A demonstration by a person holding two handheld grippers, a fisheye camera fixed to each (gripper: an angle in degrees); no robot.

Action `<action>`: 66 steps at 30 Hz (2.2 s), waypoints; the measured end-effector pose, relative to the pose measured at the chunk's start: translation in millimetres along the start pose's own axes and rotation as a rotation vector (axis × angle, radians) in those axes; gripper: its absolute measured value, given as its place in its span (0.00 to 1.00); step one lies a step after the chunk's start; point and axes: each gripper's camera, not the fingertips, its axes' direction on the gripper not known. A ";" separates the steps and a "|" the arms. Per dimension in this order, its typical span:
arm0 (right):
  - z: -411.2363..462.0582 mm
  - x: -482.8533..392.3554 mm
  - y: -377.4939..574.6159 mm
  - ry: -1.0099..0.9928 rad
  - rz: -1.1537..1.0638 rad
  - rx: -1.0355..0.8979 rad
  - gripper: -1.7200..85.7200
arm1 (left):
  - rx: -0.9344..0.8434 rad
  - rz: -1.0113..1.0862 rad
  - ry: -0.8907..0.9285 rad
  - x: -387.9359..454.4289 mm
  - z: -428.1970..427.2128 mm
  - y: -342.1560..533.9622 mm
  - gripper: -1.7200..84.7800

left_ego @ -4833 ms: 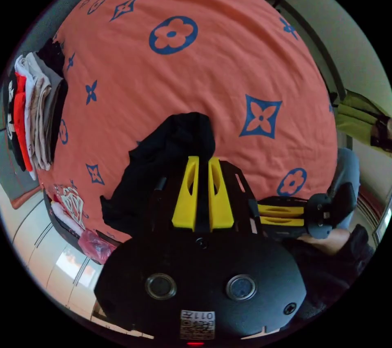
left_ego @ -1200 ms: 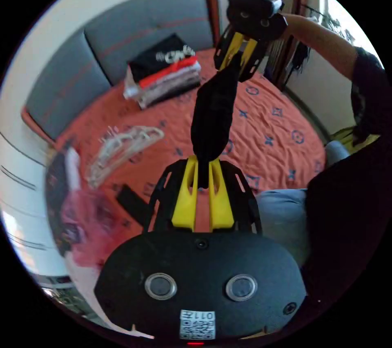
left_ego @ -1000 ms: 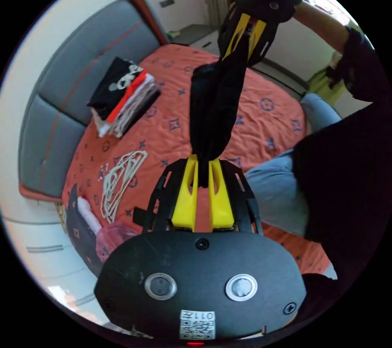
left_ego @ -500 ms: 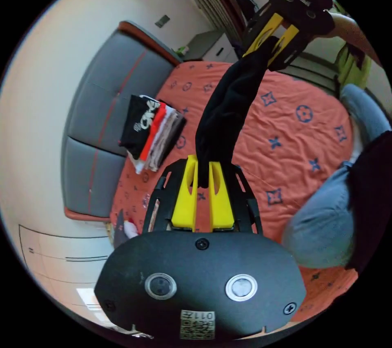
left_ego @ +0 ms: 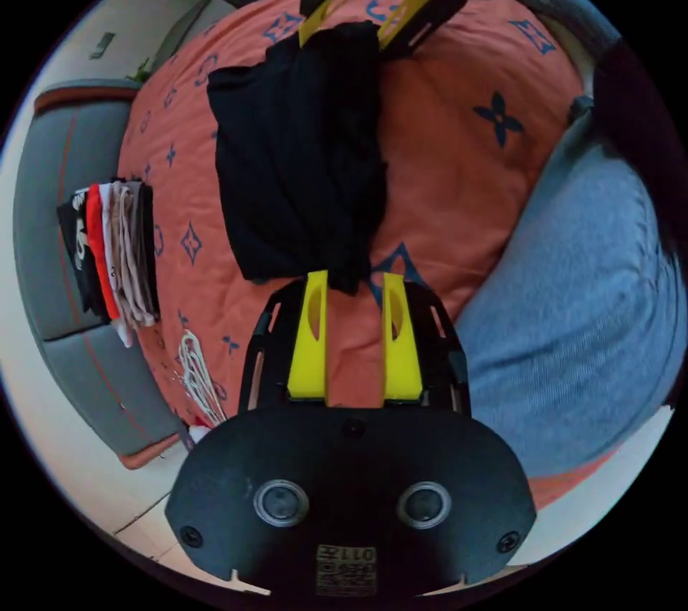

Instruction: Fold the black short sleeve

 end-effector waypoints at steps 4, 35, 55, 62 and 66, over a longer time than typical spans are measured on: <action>7.0 61.4 69.5 -0.379 0.072 -0.055 0.14 | 0.041 -0.123 0.234 -65.7 5.6 63.4 0.10; 233.9 230.2 306.6 -1.271 1.211 0.261 0.13 | 0.774 -1.491 1.340 -324.1 348.5 329.2 0.13; 51.5 30.8 211.2 -0.685 0.602 0.074 0.04 | 0.239 -0.788 0.893 -166.1 340.0 216.6 0.08; -43.5 -35.0 180.5 -0.251 0.331 0.165 0.17 | 0.162 -0.397 0.249 -50.2 286.0 196.7 0.09; -61.1 -104.2 143.3 0.024 0.056 0.106 0.18 | 0.143 -0.143 -0.280 55.3 289.9 157.6 0.11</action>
